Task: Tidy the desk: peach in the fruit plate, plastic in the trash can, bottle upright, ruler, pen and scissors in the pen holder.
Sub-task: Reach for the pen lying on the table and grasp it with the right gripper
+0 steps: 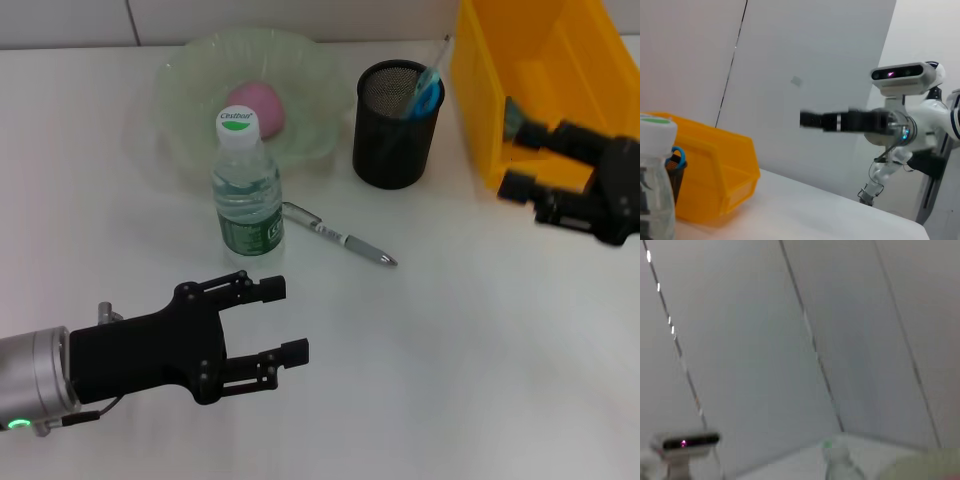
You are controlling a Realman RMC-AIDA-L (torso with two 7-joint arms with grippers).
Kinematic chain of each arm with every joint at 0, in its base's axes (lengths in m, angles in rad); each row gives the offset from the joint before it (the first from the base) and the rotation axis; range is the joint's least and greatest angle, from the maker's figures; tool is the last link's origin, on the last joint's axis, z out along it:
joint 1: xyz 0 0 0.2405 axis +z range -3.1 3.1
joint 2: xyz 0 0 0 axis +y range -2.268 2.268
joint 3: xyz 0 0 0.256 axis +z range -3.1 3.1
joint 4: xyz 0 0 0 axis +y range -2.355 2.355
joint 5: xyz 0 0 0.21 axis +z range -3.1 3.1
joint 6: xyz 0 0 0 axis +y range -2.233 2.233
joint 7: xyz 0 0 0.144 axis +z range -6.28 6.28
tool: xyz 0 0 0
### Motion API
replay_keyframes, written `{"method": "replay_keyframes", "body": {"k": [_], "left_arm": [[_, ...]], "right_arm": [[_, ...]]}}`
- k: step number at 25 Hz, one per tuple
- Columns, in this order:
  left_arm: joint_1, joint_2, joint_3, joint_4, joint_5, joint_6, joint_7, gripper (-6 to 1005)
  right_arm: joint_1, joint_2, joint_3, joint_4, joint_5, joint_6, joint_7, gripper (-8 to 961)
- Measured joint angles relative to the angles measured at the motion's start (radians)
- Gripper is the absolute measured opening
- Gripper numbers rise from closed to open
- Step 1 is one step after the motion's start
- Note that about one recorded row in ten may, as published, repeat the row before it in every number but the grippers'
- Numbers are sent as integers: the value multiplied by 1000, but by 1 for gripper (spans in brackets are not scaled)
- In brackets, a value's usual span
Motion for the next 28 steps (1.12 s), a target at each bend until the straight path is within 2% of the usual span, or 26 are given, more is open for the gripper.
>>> {"method": "replay_keyframes", "body": {"k": [1, 4, 5, 6, 7, 9, 10, 11, 14, 15, 16, 20, 28], "left_arm": [[-1, 0, 1, 1, 0, 0, -2, 770], [-4, 0, 5, 5, 0, 2, -10, 770], [-4, 1, 5, 5, 0, 2, -11, 770], [-3, 1, 6, 5, 0, 2, -11, 770], [-2, 1, 7, 5, 0, 2, -11, 770], [0, 0, 7, 5, 0, 2, -11, 770], [0, 1, 7, 5, 0, 2, -11, 770], [0, 0, 7, 5, 0, 2, -11, 770], [1, 0, 7, 4, 0, 2, -9, 770], [2, 0, 7, 3, 0, 3, -8, 770], [2, 0, 8, 1, 0, 3, -6, 770], [3, 0, 10, -2, 1, 3, -2, 770], [8, 1, 12, 5, 2, 3, -1, 770]], "right_arm": [[0, 0, 0, 0, 0, 0, 0, 783], [38, 10, 4, -139, -178, 7, 168, 782], [93, 25, -1, -240, -320, 16, 306, 782], [123, 34, -4, -285, -395, 26, 378, 782], [123, 34, -4, -285, -395, 26, 378, 782], [194, 57, -24, -359, -544, 54, 513, 781], [277, 70, -86, -391, -677, 97, 633, 781], [277, 70, -86, -391, -677, 97, 633, 780], [389, 67, -203, -356, -776, 163, 775, 777], [457, 67, -254, -325, -827, 198, 840, 776], [457, 67, -254, -325, -827, 198, 840, 776], [561, 69, -371, -240, -896, 273, 924, 772], [617, 75, -517, -114, -887, 435, 963, 765]]}}
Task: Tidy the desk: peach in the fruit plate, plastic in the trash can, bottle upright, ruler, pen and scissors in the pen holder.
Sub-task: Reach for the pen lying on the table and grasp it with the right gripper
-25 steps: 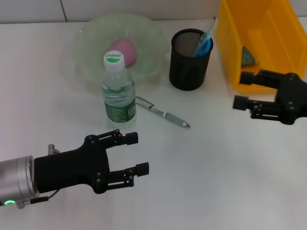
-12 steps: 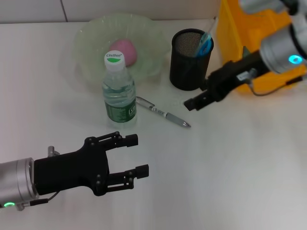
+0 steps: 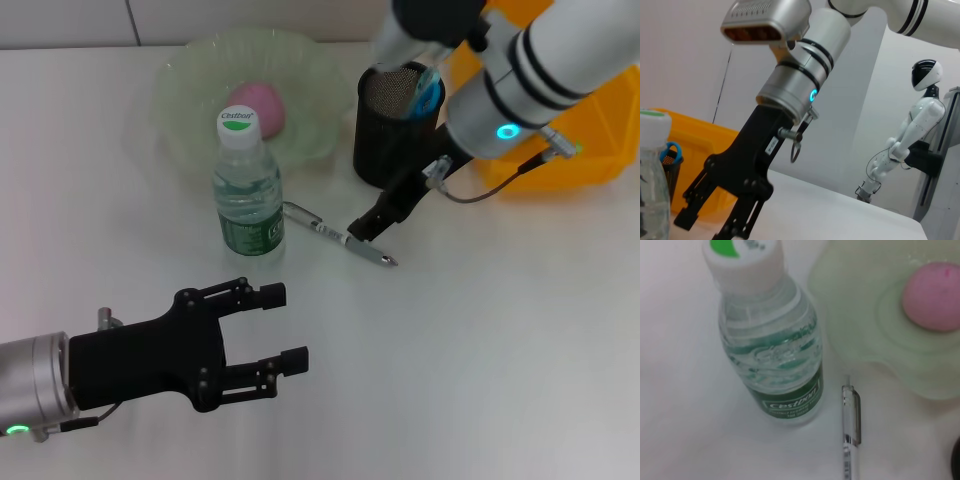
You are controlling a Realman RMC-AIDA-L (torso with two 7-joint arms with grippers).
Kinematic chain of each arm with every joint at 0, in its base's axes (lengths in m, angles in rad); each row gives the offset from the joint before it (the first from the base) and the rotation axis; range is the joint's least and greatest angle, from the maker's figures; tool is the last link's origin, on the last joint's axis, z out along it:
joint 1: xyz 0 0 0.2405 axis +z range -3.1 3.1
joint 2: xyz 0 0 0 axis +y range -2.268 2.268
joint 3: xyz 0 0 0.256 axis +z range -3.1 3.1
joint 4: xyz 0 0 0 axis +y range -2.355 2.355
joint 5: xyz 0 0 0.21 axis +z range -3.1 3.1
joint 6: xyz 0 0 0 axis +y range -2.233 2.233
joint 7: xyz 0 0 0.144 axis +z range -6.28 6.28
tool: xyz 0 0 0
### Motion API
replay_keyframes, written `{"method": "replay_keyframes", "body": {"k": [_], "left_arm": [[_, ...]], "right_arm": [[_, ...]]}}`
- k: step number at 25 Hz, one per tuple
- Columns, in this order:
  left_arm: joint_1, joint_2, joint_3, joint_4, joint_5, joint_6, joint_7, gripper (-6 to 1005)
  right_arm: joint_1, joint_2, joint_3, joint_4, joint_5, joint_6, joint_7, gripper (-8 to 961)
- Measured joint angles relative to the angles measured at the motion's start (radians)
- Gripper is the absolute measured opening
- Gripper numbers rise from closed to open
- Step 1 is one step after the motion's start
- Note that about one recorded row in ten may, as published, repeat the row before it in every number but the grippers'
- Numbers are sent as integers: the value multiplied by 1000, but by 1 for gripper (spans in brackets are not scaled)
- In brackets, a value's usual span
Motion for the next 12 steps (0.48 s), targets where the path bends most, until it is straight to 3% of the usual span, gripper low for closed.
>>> {"method": "replay_keyframes", "body": {"k": [9, 12], "left_arm": [[-1, 0, 0, 0, 0, -4, 0, 770], [-2, 0, 0, 0, 0, -4, 0, 770]], "right_arm": [[13, 4, -145, 69, 80, 130, 8, 757], [17, 5, -238, 89, 103, 201, 42, 754]]}}
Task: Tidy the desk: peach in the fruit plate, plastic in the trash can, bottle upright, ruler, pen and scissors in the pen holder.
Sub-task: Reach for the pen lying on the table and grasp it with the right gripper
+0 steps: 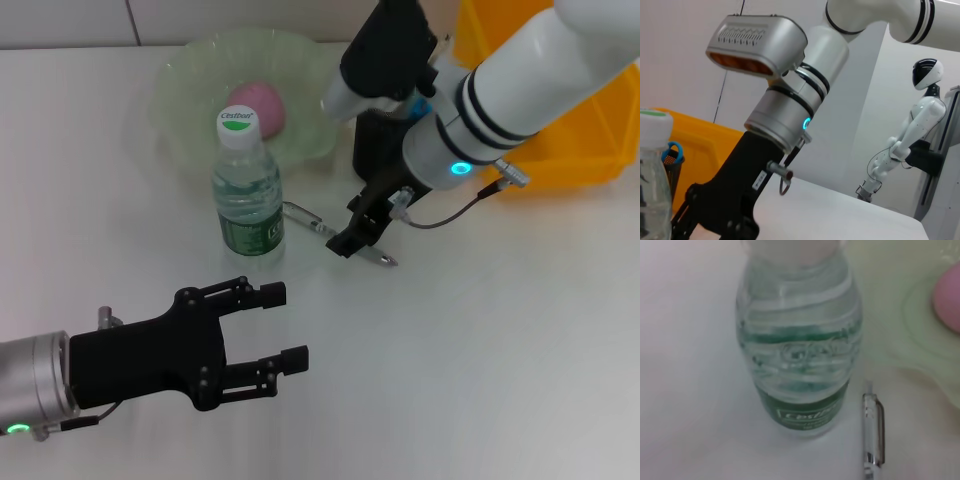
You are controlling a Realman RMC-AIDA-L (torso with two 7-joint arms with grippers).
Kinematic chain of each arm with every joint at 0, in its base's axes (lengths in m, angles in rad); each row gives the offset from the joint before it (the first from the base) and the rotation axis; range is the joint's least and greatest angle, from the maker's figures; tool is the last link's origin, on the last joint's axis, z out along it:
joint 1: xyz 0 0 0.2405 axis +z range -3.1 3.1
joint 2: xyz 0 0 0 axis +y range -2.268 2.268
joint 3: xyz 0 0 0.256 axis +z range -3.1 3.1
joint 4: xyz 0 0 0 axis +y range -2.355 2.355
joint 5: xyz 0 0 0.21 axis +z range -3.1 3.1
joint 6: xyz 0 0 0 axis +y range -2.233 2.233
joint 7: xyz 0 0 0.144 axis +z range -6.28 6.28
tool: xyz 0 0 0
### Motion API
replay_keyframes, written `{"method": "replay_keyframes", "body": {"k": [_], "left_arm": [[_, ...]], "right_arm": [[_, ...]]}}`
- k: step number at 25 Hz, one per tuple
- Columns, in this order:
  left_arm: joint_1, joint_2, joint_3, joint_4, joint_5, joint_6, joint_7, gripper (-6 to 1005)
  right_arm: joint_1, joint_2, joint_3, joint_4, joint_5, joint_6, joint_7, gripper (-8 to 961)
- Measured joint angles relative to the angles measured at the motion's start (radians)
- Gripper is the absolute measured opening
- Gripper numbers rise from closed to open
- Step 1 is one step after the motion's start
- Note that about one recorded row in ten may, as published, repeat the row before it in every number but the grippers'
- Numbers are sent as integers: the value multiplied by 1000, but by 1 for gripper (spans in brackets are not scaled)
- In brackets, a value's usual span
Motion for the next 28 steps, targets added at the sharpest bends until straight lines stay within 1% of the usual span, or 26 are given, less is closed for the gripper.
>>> {"method": "replay_keyframes", "body": {"k": [3, 8, 12, 18, 28], "left_arm": [[0, 0, 0, 0, 0, 0, 0, 770], [0, -1, 0, 0, 0, -4, 0, 770], [-4, -2, 0, 0, 0, -7, 1, 770], [-7, -2, 0, 0, 0, -8, 1, 770], [-8, -2, -3, 0, 0, -10, 1, 770]], "right_arm": [[0, 0, -21, 4, 2, 26, 8, 674], [1, 0, -57, 24, 48, 59, 9, 542], [2, 0, -76, 29, 52, 77, 8, 352], [2, 0, -81, 31, 52, 82, 9, 305], [2, 0, -96, 52, 76, 106, 6, 308]]}}
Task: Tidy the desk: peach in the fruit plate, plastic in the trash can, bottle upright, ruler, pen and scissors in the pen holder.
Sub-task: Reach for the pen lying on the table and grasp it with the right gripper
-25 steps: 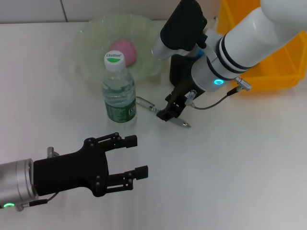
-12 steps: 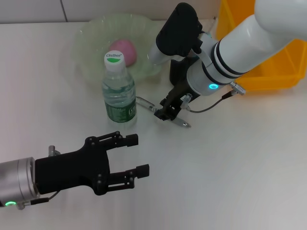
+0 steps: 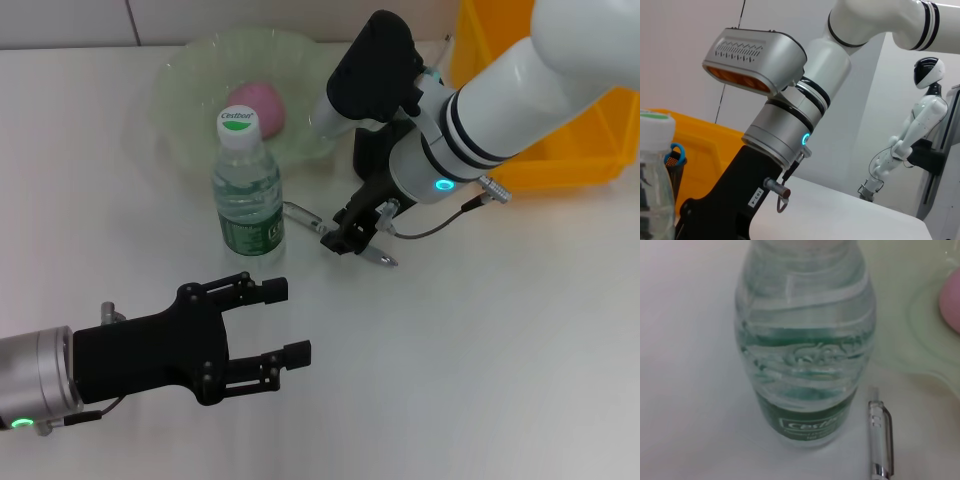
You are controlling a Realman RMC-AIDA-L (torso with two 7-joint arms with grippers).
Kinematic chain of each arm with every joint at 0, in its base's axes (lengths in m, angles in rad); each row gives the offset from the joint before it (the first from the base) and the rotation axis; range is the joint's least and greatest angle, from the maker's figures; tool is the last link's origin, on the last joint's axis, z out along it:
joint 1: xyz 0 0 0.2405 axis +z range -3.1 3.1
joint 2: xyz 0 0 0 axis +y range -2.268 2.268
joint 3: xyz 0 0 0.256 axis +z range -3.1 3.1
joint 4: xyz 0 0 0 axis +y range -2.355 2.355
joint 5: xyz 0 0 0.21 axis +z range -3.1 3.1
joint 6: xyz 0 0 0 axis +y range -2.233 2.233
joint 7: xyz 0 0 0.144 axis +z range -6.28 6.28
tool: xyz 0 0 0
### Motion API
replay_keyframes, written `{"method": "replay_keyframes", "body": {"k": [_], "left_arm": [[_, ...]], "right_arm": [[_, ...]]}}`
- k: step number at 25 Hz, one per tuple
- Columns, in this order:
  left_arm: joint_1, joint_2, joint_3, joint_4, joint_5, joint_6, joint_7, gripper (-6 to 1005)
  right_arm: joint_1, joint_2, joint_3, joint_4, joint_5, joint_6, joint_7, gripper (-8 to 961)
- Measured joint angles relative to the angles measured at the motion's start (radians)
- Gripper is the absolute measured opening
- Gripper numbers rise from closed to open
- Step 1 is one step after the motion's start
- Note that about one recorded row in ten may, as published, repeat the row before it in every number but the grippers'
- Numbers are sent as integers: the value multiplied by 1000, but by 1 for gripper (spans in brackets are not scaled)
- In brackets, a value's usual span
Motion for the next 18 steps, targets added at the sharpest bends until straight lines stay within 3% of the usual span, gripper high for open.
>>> {"method": "replay_keyframes", "body": {"k": [18], "left_arm": [[-3, 0, -5, 2, 0, -6, 0, 770]], "right_arm": [[1, 0, -21, 18, 3, 15, 5, 277]]}}
